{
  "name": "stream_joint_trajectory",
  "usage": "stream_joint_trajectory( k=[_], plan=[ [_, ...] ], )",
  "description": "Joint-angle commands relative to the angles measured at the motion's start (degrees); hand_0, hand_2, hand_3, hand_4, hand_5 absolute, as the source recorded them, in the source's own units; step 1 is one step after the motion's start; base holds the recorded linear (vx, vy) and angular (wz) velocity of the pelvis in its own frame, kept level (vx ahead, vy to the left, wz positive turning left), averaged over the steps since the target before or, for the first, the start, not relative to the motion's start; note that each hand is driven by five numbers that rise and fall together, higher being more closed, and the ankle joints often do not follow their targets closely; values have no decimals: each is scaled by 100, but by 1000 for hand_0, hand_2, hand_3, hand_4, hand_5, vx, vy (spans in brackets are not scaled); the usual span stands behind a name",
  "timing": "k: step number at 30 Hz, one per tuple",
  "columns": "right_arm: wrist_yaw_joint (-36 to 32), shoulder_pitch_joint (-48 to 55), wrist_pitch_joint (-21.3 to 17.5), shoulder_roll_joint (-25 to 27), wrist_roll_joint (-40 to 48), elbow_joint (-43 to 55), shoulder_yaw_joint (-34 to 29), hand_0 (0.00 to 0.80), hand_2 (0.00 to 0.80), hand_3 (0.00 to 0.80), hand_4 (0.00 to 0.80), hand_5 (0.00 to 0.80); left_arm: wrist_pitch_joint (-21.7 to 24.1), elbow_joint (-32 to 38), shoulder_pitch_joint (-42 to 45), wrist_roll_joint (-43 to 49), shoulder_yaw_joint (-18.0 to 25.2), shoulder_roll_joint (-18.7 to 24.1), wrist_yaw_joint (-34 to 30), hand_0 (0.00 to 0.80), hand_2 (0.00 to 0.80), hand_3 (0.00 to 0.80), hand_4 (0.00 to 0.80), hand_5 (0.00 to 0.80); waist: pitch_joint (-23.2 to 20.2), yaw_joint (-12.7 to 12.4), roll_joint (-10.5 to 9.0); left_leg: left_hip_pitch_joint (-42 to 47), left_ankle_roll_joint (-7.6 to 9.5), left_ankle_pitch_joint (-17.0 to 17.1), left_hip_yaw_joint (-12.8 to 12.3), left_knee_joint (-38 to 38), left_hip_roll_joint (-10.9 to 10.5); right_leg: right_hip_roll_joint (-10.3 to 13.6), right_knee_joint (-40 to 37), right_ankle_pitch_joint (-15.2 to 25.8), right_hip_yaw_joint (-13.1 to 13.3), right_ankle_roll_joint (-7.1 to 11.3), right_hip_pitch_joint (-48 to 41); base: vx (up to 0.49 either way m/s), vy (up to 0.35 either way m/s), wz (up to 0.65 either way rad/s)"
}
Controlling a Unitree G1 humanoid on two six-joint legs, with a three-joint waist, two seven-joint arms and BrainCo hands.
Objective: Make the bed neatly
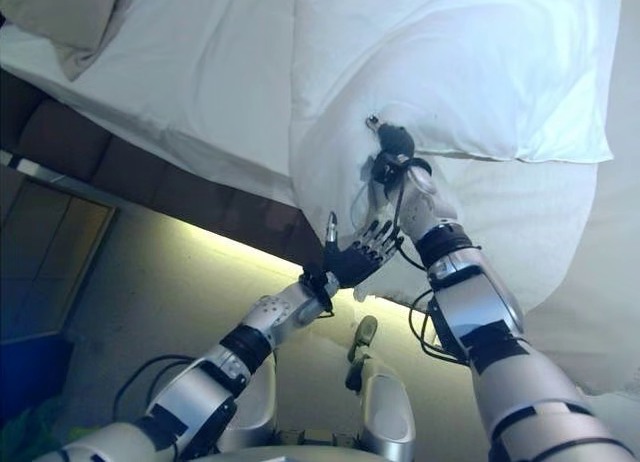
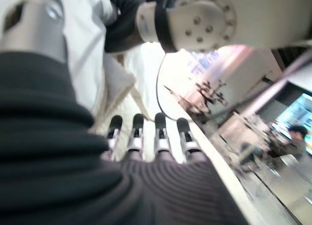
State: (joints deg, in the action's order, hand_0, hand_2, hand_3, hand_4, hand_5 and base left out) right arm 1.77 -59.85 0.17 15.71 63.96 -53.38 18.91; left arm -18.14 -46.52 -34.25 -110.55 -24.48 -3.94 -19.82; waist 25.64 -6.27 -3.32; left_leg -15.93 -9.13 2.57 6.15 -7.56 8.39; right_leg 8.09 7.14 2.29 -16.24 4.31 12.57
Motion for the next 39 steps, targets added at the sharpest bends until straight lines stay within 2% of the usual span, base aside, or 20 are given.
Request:
stream_joint_trajectory(
  k=[1,6,9,12,18,22,26,29,34,35,37,39],
  plan=[
    [-1006,-398,207,-1708,93,2114,597,800,800,800,800,800,496,111,-722,-245,102,-698,-483,0,0,0,0,0,160,-174,-449,-386,273,315,-58,-193,-64,671,207,571,349,533,369,-17,48,-5],
    [-988,-161,226,-1702,75,2715,612,800,800,800,800,800,1277,201,-946,-245,504,-778,-810,0,0,0,0,0,184,-64,-537,-470,272,315,-125,-241,-47,674,267,550,351,548,489,-12,41,-8],
    [-924,-42,233,-1660,88,3108,575,800,800,800,800,800,1905,349,-1031,-245,750,-787,-942,0,0,0,0,0,211,-20,-601,-551,276,319,-149,-281,-47,664,318,525,342,546,574,-12,29,-4],
    [-840,108,94,-1624,91,3454,591,800,800,800,800,800,2450,513,-1050,-245,977,-780,-1058,0,0,0,0,0,265,-6,-680,-620,275,310,-152,-334,-39,653,371,496,318,544,635,-11,2,-4],
    [-848,337,-98,-1523,154,3827,534,800,800,800,800,800,3431,962,-986,-245,1323,-712,-790,0,0,0,0,0,362,-36,-812,-750,279,272,-128,-473,-21,598,463,438,268,520,701,-6,-10,2],
    [-791,539,-226,-1407,204,4021,495,800,800,800,800,800,3781,1140,-808,-245,1473,-623,-777,0,0,0,0,0,409,-86,-902,-802,281,259,-109,-534,-5,559,478,418,200,513,679,-3,-46,4],
    [-895,704,-195,-1285,294,3984,389,800,800,800,800,800,4056,1311,-615,-245,1697,-444,-672,0,0,0,0,0,415,-158,-976,-828,282,239,-73,-556,17,511,457,404,141,500,638,10,-61,6],
    [-1034,877,-179,-1159,370,3996,411,800,800,800,800,800,4088,1410,-496,-245,1947,-230,-581,0,0,0,0,0,416,-202,-1020,-830,283,240,-66,-556,32,473,444,389,110,482,605,5,-32,5],
    [-1023,1163,93,-985,156,4006,476,800,800,800,800,800,4058,1529,-503,-245,2326,186,-458,0,0,0,0,0,415,-242,-1065,-796,273,244,-58,-548,54,434,427,362,95,463,532,0,0,0],
    [-867,1262,229,-914,131,3980,528,0,0,0,0,0,4016,1566,-506,-245,2382,289,-463,0,0,0,0,0,416,-250,-1078,-792,268,245,-64,-551,64,432,431,360,86,460,521,0,0,0],
    [-912,1534,539,-783,74,3911,592,0,0,0,0,0,3976,1659,-465,-245,2475,483,-439,0,0,0,0,0,416,-233,-1109,-728,272,237,-71,-516,77,399,405,363,101,461,473,0,0,0],
    [-841,1886,682,-594,-33,3915,721,0,0,0,0,0,4000,1750,-386,-245,2534,647,-416,0,0,0,0,0,415,-199,-1148,-655,267,231,-95,-471,87,364,372,360,129,465,416,-2,-3,2]
  ],
)
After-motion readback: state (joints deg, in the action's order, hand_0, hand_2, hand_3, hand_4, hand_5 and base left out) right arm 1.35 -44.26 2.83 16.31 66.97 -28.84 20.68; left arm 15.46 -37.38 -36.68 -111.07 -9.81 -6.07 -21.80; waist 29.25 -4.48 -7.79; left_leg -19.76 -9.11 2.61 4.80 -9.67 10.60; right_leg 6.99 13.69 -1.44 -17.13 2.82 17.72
